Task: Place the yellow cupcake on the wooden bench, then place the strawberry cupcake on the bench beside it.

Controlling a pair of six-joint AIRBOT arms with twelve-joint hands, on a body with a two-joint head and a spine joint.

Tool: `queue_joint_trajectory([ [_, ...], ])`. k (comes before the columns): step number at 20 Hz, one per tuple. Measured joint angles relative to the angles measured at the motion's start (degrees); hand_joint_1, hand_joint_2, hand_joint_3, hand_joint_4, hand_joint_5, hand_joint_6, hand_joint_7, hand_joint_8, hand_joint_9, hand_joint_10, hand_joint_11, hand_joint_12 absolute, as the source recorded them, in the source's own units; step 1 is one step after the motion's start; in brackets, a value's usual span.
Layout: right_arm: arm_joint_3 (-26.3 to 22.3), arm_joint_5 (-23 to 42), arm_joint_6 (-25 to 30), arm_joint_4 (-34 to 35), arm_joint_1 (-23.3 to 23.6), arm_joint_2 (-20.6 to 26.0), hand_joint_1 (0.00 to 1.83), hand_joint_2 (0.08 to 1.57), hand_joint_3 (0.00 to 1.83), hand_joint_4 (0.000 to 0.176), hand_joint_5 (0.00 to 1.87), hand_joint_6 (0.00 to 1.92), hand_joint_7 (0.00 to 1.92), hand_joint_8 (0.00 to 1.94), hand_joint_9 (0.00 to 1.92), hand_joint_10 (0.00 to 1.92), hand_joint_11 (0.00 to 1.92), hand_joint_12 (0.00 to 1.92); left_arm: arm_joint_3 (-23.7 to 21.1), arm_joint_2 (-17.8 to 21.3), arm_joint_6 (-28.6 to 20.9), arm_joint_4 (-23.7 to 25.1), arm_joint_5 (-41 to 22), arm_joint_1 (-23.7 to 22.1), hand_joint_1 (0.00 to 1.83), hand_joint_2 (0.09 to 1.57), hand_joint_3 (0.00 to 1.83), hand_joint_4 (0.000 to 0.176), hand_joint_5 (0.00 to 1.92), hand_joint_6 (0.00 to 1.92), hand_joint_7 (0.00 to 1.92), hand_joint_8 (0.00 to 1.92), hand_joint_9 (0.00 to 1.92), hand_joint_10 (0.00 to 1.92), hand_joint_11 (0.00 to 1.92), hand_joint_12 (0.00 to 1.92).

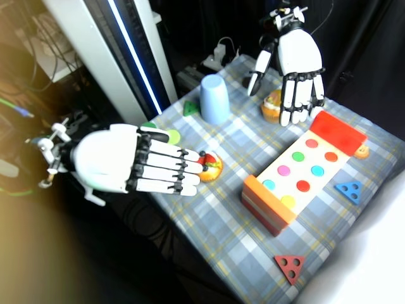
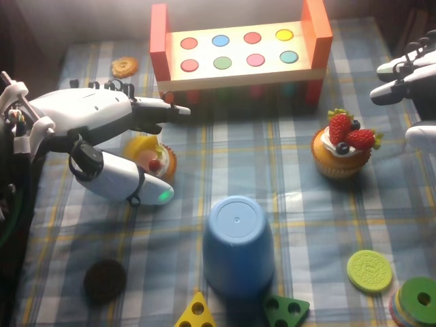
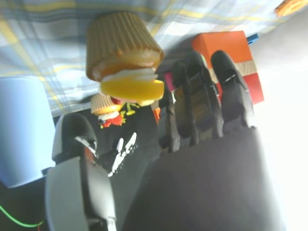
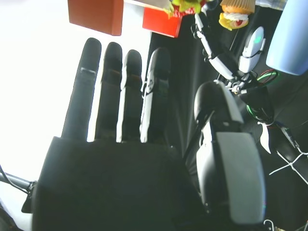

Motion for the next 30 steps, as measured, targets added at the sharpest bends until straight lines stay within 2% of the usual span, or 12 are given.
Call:
queue_joint_trajectory([
  [4, 0.00, 0.02, 0.00, 0.00, 0.00, 0.00, 0.54, 1.29, 0.00, 0.000, 0.73, 0.00, 0.59, 0.00, 0.52, 0.00, 0.38, 0.33, 0.00, 0.04, 5.49, -4.09, 0.33, 0.22, 0.97, 0.91, 0.00, 0.176, 0.28, 0.00, 0.50, 0.00, 0.52, 0.01, 0.00, 0.83],
  [8, 0.00, 0.00, 0.02, 0.00, 0.00, -0.02, 0.63, 1.29, 0.00, 0.000, 0.76, 0.01, 0.59, 0.00, 0.53, 0.00, 0.41, 0.34, 0.48, 0.02, 5.57, -5.05, 0.46, 0.22, 0.99, 1.03, 0.01, 0.176, 0.28, 0.00, 0.54, 0.00, 0.55, 0.00, 0.00, 0.80],
  [12, 0.20, -0.02, 0.02, 0.04, -0.02, -0.11, 0.56, 1.30, 0.00, 0.000, 0.77, 0.00, 0.58, 0.00, 0.54, 0.00, 0.41, 0.34, 0.94, -0.22, 5.60, -6.34, 0.50, 0.22, 0.99, 1.04, 0.00, 0.172, 0.40, 0.01, 0.63, 0.01, 0.62, 0.01, 0.00, 0.78],
  [15, 0.20, 0.00, 0.04, -0.09, -0.15, -0.11, 0.63, 1.30, 0.00, 0.000, 0.78, 0.00, 0.59, 0.00, 0.54, 0.01, 0.42, 0.34, 1.31, -1.03, 5.60, -6.51, 0.57, 0.22, 0.97, 0.98, 0.00, 0.132, 0.48, 0.00, 0.67, 0.01, 0.63, 0.01, 0.00, 0.82],
  [16, 0.20, 0.02, 0.07, -0.02, -0.28, -0.11, 0.55, 1.31, 0.00, 0.000, 0.77, 0.00, 0.58, 0.00, 0.54, 0.00, 0.42, 0.33, 1.33, -1.14, 5.60, -6.64, 0.52, 0.22, 0.93, 0.99, 0.00, 0.137, 0.47, 0.00, 0.63, 0.01, 0.58, 0.01, 0.00, 0.69],
  [17, 0.28, -0.07, 0.07, -0.11, -0.28, -0.11, 0.54, 1.31, 0.00, 0.000, 0.77, 0.00, 0.58, 0.00, 0.54, 0.01, 0.42, 0.33, 1.42, -1.22, 5.62, -6.73, 0.59, 0.22, 0.94, 0.98, 0.00, 0.122, 0.50, 0.01, 0.65, 0.01, 0.59, 0.01, 0.00, 0.69],
  [20, 0.31, 0.00, 0.20, -0.04, -0.28, -0.11, 0.52, 1.30, 0.00, 0.000, 0.77, 0.00, 0.59, 0.00, 0.53, 0.00, 0.41, 0.32, 1.81, -1.64, 5.62, -7.74, 0.42, 0.33, 0.99, 1.03, 0.00, 0.004, 0.84, 0.01, 0.88, 0.02, 0.70, 0.01, 0.00, 0.87],
  [21, 0.31, 0.00, 0.28, -0.13, -0.31, -0.11, 0.52, 1.30, 0.00, 0.000, 0.77, 0.00, 0.59, 0.00, 0.52, 0.00, 0.40, 0.31, 2.16, -1.92, 5.57, -8.48, 0.33, 0.39, 1.21, 1.08, 0.00, 0.000, 1.09, 0.36, 0.97, 0.95, 0.86, 0.03, 0.00, 1.03],
  [22, 0.31, -0.02, 0.42, -0.13, -0.31, -0.11, 0.55, 1.30, 0.00, 0.000, 0.77, 0.00, 0.59, 0.00, 0.52, 0.00, 0.40, 0.31, 2.14, -1.95, 5.60, -9.05, 0.15, 0.39, 1.25, 1.10, 0.00, 0.000, 1.11, 0.49, 0.95, 1.20, 0.92, 0.04, 0.03, 1.06],
  [25, 0.31, -0.02, 0.48, -0.04, -0.31, -0.11, 0.58, 1.31, 0.00, 0.000, 0.78, 0.00, 0.61, 0.01, 0.51, 0.00, 0.39, 0.31, 2.14, -2.14, 4.02, -9.27, -0.76, 0.39, 1.23, 1.13, 0.00, 0.000, 0.99, 0.78, 0.94, 1.23, 0.95, 0.04, 0.00, 1.08],
  [28, 0.31, -0.02, 0.50, 0.02, -0.31, -0.11, 0.64, 1.31, 0.00, 0.000, 0.79, 0.00, 0.62, 0.00, 0.52, 0.00, 0.40, 0.31, 2.14, -2.03, 2.27, -7.48, -1.73, 0.02, 1.22, 1.13, 0.00, 0.000, 0.96, 0.87, 0.94, 1.19, 0.97, 0.04, 0.02, 1.05],
  [30, 0.31, 0.02, 0.50, 0.02, -0.31, -0.11, 0.67, 1.30, 0.00, 0.000, 0.79, 0.00, 0.63, 0.01, 0.52, 0.00, 0.40, 0.31, 1.95, -1.07, -3.82, -3.15, -3.04, -1.77, 1.21, 1.12, 0.00, 0.029, 0.97, 0.96, 0.99, 1.02, 0.94, 0.01, 0.09, 0.93],
])
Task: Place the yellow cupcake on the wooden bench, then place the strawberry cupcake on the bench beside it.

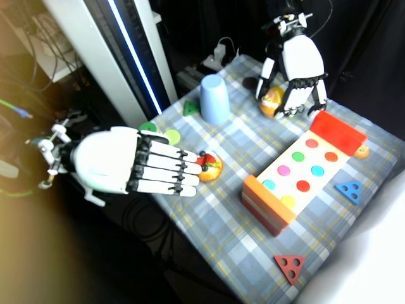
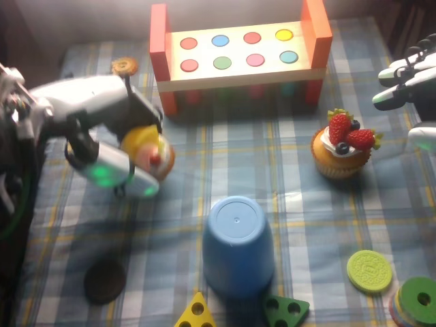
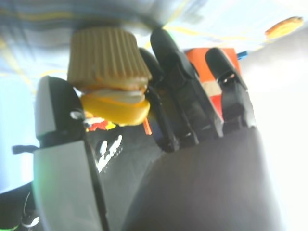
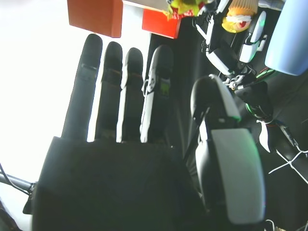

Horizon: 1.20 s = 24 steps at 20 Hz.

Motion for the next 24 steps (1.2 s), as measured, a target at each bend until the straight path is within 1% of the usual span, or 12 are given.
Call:
queue_joint_trajectory([
  [5, 0.00, 0.02, 0.02, 0.02, 0.00, 0.00, 0.64, 1.30, 0.00, 0.000, 0.80, 0.00, 0.64, 0.00, 0.54, 0.00, 0.41, 0.31, -0.63, 1.16, -8.09, 7.67, -6.71, -6.21, 1.24, 1.08, 0.00, 0.000, 1.02, 0.81, 1.08, 0.92, 0.95, 0.01, 0.12, 0.45],
  [7, 0.00, 0.00, 0.02, 0.07, 0.00, -0.02, 0.66, 1.31, 0.00, 0.000, 0.79, 0.00, 0.64, 0.00, 0.53, 0.00, 0.39, 0.30, 0.44, 0.44, -9.05, 9.68, -7.85, -10.14, 1.23, 1.08, 0.00, 0.024, 1.06, 0.79, 1.07, 0.90, 0.88, 0.00, 0.07, 0.71],
  [9, 0.35, 0.00, 0.02, 0.11, 0.00, -0.35, 0.63, 1.31, 0.00, 0.000, 0.80, 0.00, 0.64, 0.00, 0.54, 0.00, 0.40, 0.30, 3.63, -2.10, -9.03, 10.05, -7.10, -14.43, 1.27, 1.03, 0.00, 0.000, 1.18, 0.50, 1.17, 0.82, 1.12, 0.09, 0.16, 1.06],
  [11, 0.72, -0.07, 0.20, 0.04, 0.00, -0.90, 0.60, 1.32, 0.00, 0.000, 0.80, 0.00, 0.64, 0.00, 0.54, 0.00, 0.41, 0.30, 9.57, -6.82, -9.05, 8.90, -3.56, -18.23, 1.25, 1.04, 0.00, 0.025, 1.13, 0.69, 1.17, 0.71, 1.04, 0.02, 0.27, 0.91],
  [12, 0.72, 0.00, 0.42, -0.07, 0.00, -0.94, 0.61, 1.32, 0.00, 0.000, 0.79, 0.00, 0.64, 0.00, 0.54, 0.00, 0.41, 0.30, 11.98, -8.74, -9.03, 7.96, -1.77, -18.95, 1.25, 1.05, 0.00, 0.006, 1.17, 0.58, 1.10, 0.87, 1.04, 0.01, 0.28, 1.07],
  [13, 0.83, 0.00, 0.66, -0.22, 0.00, -0.94, 0.53, 1.32, 0.00, 0.000, 0.77, 0.00, 0.63, 0.00, 0.53, 0.00, 0.42, 0.30, 15.74, -11.76, -8.92, 6.21, 1.64, -19.50, 1.23, 1.06, 0.01, 0.032, 1.12, 0.70, 1.07, 0.90, 1.00, 0.01, 0.19, 1.25],
  [14, 0.94, 0.00, 0.63, -0.13, 0.00, -0.96, 0.45, 1.32, 0.00, 0.000, 0.76, 0.00, 0.63, 0.00, 0.51, 0.00, 0.40, 0.28, 18.21, -13.70, -8.76, 4.79, 4.11, -19.65, 1.24, 1.08, 0.00, 0.000, 1.12, 0.61, 1.03, 1.06, 1.04, 0.04, 0.17, 1.42],
  [15, 1.07, 0.00, 0.66, -0.13, 0.00, -1.01, 0.46, 1.32, 0.00, 0.000, 0.77, 0.00, 0.63, 0.00, 0.51, 0.00, 0.40, 0.27, 19.96, -15.08, -7.98, 3.23, 6.19, -19.93, 1.27, 1.07, 0.00, 0.000, 1.15, 0.49, 1.06, 1.08, 1.10, 0.08, 0.15, 1.48],
  [17, 1.14, 0.00, 0.66, -0.17, 0.02, -1.14, 0.46, 1.32, 0.00, 0.000, 0.78, 0.00, 0.63, 0.00, 0.52, 0.00, 0.41, 0.27, 23.45, -17.86, -0.31, -4.44, 10.38, -20.63, 1.26, 1.10, 0.00, 0.000, 1.08, 0.58, 0.99, 1.19, 0.89, 0.46, 0.09, 1.42],
  [19, 1.42, -0.11, 0.68, -0.66, 0.02, -1.31, 0.49, 1.31, 0.00, 0.000, 0.78, 0.00, 0.62, 0.00, 0.52, 0.00, 0.42, 0.26, 24.81, -19.39, 12.13, -13.31, 11.45, -21.18, 1.25, 1.12, 0.00, 0.000, 1.01, 0.73, 0.97, 1.20, 0.85, 0.32, 0.05, 1.18],
  [21, 1.42, 0.02, 0.74, -0.63, 0.02, -1.31, 0.58, 1.31, 0.00, 0.000, 0.77, 0.00, 0.63, 0.00, 0.53, 0.00, 0.41, 0.26, 25.92, -21.20, 26.40, -23.23, 11.54, -21.18, 1.25, 1.11, 0.00, 0.000, 1.06, 0.64, 0.96, 1.23, 0.86, 0.31, 0.01, 1.36],
  [24, 1.49, -0.02, 0.79, -0.66, 0.04, -1.49, 0.64, 1.33, 0.00, 0.000, 0.75, 0.00, 0.61, 0.00, 0.52, 0.00, 0.41, 0.25, 25.90, -22.58, 36.28, -29.55, 11.52, -21.18, 1.21, 1.12, 0.00, 0.004, 1.04, 0.84, 0.91, 1.14, 0.84, 0.10, 0.00, 0.95],
])
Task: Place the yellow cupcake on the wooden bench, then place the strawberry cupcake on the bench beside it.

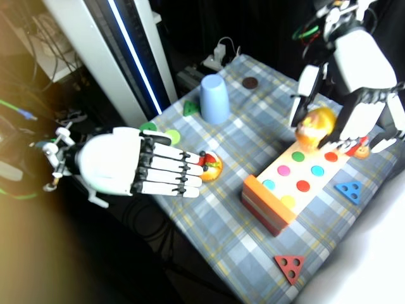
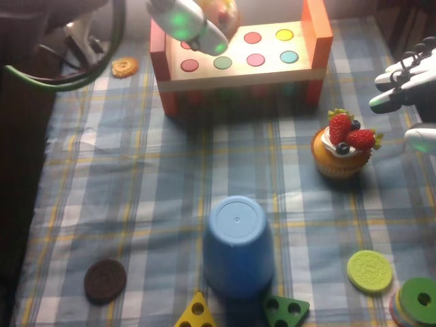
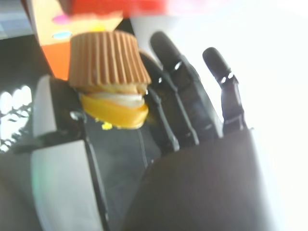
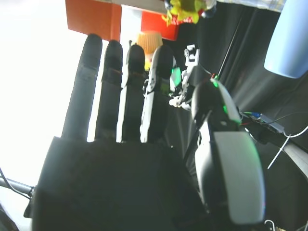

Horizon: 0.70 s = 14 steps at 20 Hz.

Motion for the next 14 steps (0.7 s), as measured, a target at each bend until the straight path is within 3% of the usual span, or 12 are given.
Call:
queue_joint_trajectory([
  [1, 0.00, -0.04, 0.02, -0.02, 0.02, 0.00, 0.64, 1.33, 0.00, 0.000, 0.75, 0.00, 0.62, 0.00, 0.53, 0.00, 0.41, 0.25, 0.02, -0.13, 0.31, -0.35, 0.04, 0.11, 1.21, 1.14, 0.00, 0.000, 1.01, 0.97, 0.84, 1.16, 0.79, 0.04, 0.00, 0.75],
  [2, 0.00, -0.02, 0.04, 0.04, 0.02, 0.00, 0.64, 1.32, 0.00, 0.000, 0.76, 0.00, 0.62, 0.00, 0.53, 0.00, 0.42, 0.26, 0.11, -0.17, 0.44, -0.46, 0.04, 0.31, 1.20, 1.15, 0.00, 0.012, 0.98, 1.01, 0.85, 1.17, 0.79, 0.02, 0.01, 0.65],
  [3, 0.00, -0.04, 0.04, 0.09, 0.02, 0.00, 0.62, 1.32, 0.00, 0.000, 0.75, 0.00, 0.61, 0.00, 0.52, 0.00, 0.42, 0.26, 0.74, -0.31, 0.48, -1.22, 0.07, 0.68, 1.23, 1.12, 0.00, 0.000, 1.02, 0.78, 0.97, 1.15, 0.96, 0.07, 0.15, 0.74],
  [5, 0.00, -0.04, 0.07, -0.07, 0.02, -0.02, 0.62, 1.32, 0.00, 0.000, 0.74, 0.00, 0.61, 0.00, 0.53, 0.00, 0.42, 0.26, 1.66, -0.35, 1.53, -2.99, -0.26, 1.42, 1.20, 1.16, 0.00, 0.000, 0.92, 0.95, 0.89, 1.26, 0.92, 0.02, 0.05, 0.84],
  [6, 0.00, -0.02, 0.07, -0.04, 0.02, -0.04, 0.62, 1.32, 0.00, 0.000, 0.75, 0.00, 0.62, 0.01, 0.53, 0.01, 0.43, 0.26, 2.10, -0.35, 2.58, -4.57, -0.39, 1.77, 1.22, 1.13, 0.00, 0.000, 1.00, 0.81, 0.93, 1.21, 0.98, 0.04, 0.10, 0.86],
  [7, 0.00, -0.02, 0.09, -0.04, 0.02, -0.04, 0.62, 1.32, 0.00, 0.000, 0.75, 0.00, 0.62, 0.01, 0.53, 0.00, 0.43, 0.26, 2.54, -0.35, 2.93, -5.29, -0.59, 2.10, 1.19, 1.14, 0.01, 0.027, 0.93, 1.01, 0.92, 1.12, 1.00, 0.04, 0.12, 0.86],
  [8, 0.00, -0.02, 0.09, -0.09, 0.02, -0.07, 0.62, 1.32, 0.00, 0.000, 0.75, 0.00, 0.61, 0.00, 0.52, 0.00, 0.43, 0.26, 3.02, -0.37, 2.93, -6.27, -0.72, 2.40, 1.18, 1.17, 0.00, 0.029, 0.90, 1.15, 0.86, 1.13, 0.96, 0.02, 0.08, 0.85],
  [10, 0.31, -0.09, 0.11, -0.15, 0.02, -0.20, 0.63, 1.33, 0.00, 0.000, 0.74, 0.00, 0.62, 0.00, 0.53, 0.00, 0.44, 0.26, 3.82, -0.79, 2.91, -7.34, -0.85, 2.95, 1.17, 1.18, 0.00, 0.043, 0.86, 1.21, 0.85, 1.16, 0.96, 0.01, 0.06, 0.91],
  [11, 0.42, -0.02, 0.20, 0.04, 0.02, -0.42, 0.60, 1.33, 0.00, 0.000, 0.74, 0.00, 0.62, 0.00, 0.54, 0.00, 0.44, 0.26, 4.37, -1.27, 2.89, -8.20, -0.92, 3.30, 1.17, 1.18, 0.00, 0.039, 0.87, 1.19, 0.84, 1.17, 0.95, 0.01, 0.05, 0.92],
  [12, 0.59, 0.00, 0.28, -0.07, 0.02, -0.55, 0.59, 1.33, 0.00, 0.000, 0.74, 0.00, 0.62, 0.00, 0.54, 0.00, 0.44, 0.26, 4.70, -1.53, 2.67, -9.05, -0.94, 3.52, 1.18, 1.18, 0.00, 0.017, 0.91, 1.13, 0.80, 1.23, 0.89, 0.00, 0.01, 0.88],
  [13, 0.59, -0.09, 0.31, -0.11, 0.02, -0.59, 0.61, 1.33, 0.00, 0.000, 0.74, 0.00, 0.62, 0.00, 0.54, 0.00, 0.43, 0.25, 5.16, -1.79, 2.71, -9.86, -0.87, 3.58, 1.06, 1.14, 0.00, 0.085, 0.93, 1.06, 0.77, 0.57, 0.79, 0.00, 0.01, 0.84],
  [14, 0.59, -0.11, 0.31, -0.20, 0.02, -0.59, 0.61, 1.34, 0.00, 0.000, 0.73, 0.00, 0.62, 0.00, 0.53, 0.00, 0.42, 0.24, 5.25, -1.86, 2.71, -10.05, -1.16, 3.69, 1.02, 1.13, 0.00, 0.158, 0.94, 1.03, 0.75, 0.21, 0.69, 0.00, 0.02, 0.88],
])
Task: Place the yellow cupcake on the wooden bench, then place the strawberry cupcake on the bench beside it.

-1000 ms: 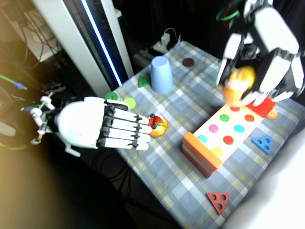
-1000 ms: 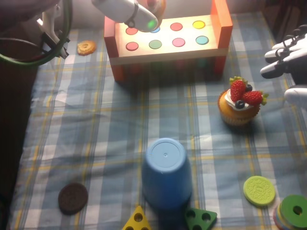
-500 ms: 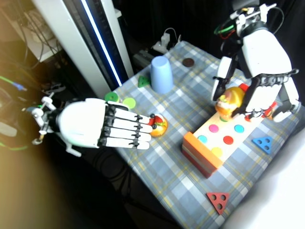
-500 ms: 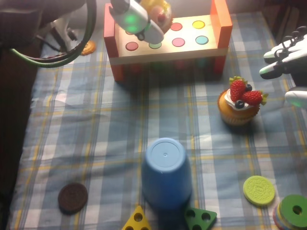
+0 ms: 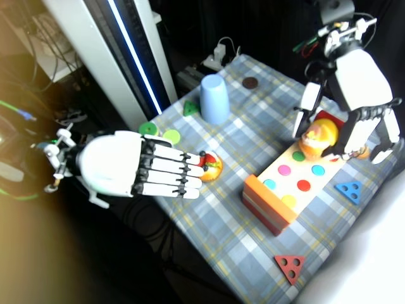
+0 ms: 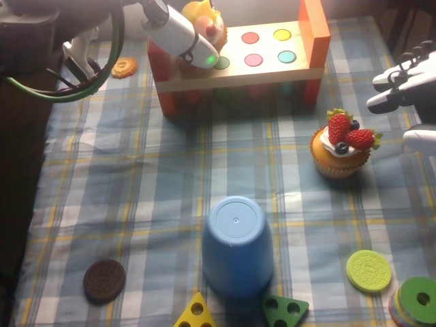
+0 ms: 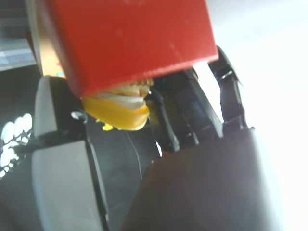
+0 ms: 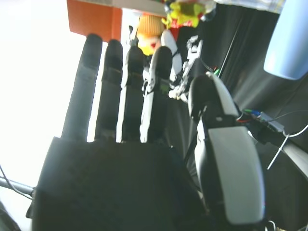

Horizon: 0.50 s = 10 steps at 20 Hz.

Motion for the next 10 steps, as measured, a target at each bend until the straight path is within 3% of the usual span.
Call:
queue_joint_trajectory([
  [1, 0.02, 0.11, 0.02, 0.02, 0.00, 0.00, 0.62, 1.33, 0.00, 0.000, 0.74, 0.00, 0.62, 0.00, 0.53, 0.00, 0.42, 0.24, 0.00, 0.00, 0.00, -0.20, -0.13, 0.26, 1.01, 1.04, 0.00, 0.072, 0.77, 0.38, 0.69, 0.06, 0.60, 0.00, 0.03, 0.89],
  [2, 0.02, 0.11, 0.02, 0.07, 0.00, 0.00, 0.62, 1.33, 0.00, 0.000, 0.74, 0.00, 0.62, 0.00, 0.53, 0.00, 0.42, 0.24, 0.00, 0.02, 0.02, -0.31, -0.02, 0.28, 1.02, 1.00, 0.00, 0.051, 0.74, 0.12, 0.65, 0.01, 0.56, 0.01, 0.04, 0.87],
  [4, 0.07, 0.09, 0.04, -0.17, 0.00, 0.00, 0.62, 1.33, 0.00, 0.000, 0.74, 0.00, 0.62, 0.00, 0.54, 0.00, 0.44, 0.24, -0.09, 0.09, 0.04, -0.48, -0.04, 0.48, 0.99, 0.96, 0.00, 0.100, 0.54, 0.01, 0.48, 0.00, 0.42, 0.00, 0.00, 0.77],
  [5, 0.07, 0.09, 0.04, -0.15, 0.00, 0.00, 0.62, 1.33, 0.00, 0.000, 0.74, 0.00, 0.62, 0.00, 0.53, 0.00, 0.44, 0.24, -0.48, 0.42, 0.04, -0.52, -0.20, 0.59, 1.00, 0.94, 0.00, 0.107, 0.48, 0.00, 0.44, 0.00, 0.40, 0.00, 0.00, 0.75],
  [6, 0.07, 0.09, 0.04, -0.15, 0.00, 0.00, 0.60, 1.33, 0.00, 0.000, 0.74, 0.00, 0.62, 0.00, 0.52, 0.00, 0.43, 0.23, -1.14, 0.83, 0.07, -0.48, -0.20, 0.61, 0.98, 0.92, 0.00, 0.154, 0.35, 0.00, 0.32, 0.00, 0.33, 0.00, 0.00, 0.66],
  [7, 0.11, 0.00, 0.04, -0.15, 0.00, 0.00, 0.58, 1.32, 0.00, 0.000, 0.73, 0.00, 0.61, 0.00, 0.52, 0.00, 0.43, 0.23, -2.14, 1.33, -2.14, 2.34, -0.46, 0.70, 0.96, 0.90, 0.00, 0.172, 0.23, 0.00, 0.21, 0.00, 0.24, 0.00, 0.00, 0.55],
  [8, 0.11, 0.09, 0.07, -0.15, 0.00, 0.00, 0.59, 1.29, 0.00, 0.002, 0.69, 0.00, 0.61, 0.00, 0.52, 0.00, 0.43, 0.23, -4.24, 2.69, -9.55, 9.27, -0.85, 0.83, 0.93, 0.87, 0.00, 0.176, 0.09, 0.00, 0.06, 0.00, 0.13, 0.00, 0.00, 0.35],
  [9, 0.11, 0.09, 0.11, -0.15, 0.00, -0.04, 0.59, 1.29, 0.00, 0.002, 0.69, 0.00, 0.61, 0.00, 0.52, 0.00, 0.43, 0.23, -5.09, 3.19, -12.24, 11.47, -1.14, 0.83, 0.93, 0.87, 0.00, 0.176, 0.09, 0.00, 0.06, 0.00, 0.13, 0.00, 0.00, 0.35],
  [10, 0.11, 0.11, 0.11, -0.07, 0.17, -0.28, 0.69, 1.25, 0.00, 0.018, 0.63, 0.00, 0.58, 0.00, 0.49, 0.00, 0.40, 0.21, -6.67, 4.17, -17.94, 16.48, -1.84, 0.90, 0.89, 0.87, 0.00, 0.176, 0.02, 0.00, 0.01, 0.00, 0.05, 0.01, 0.00, 0.17],
])
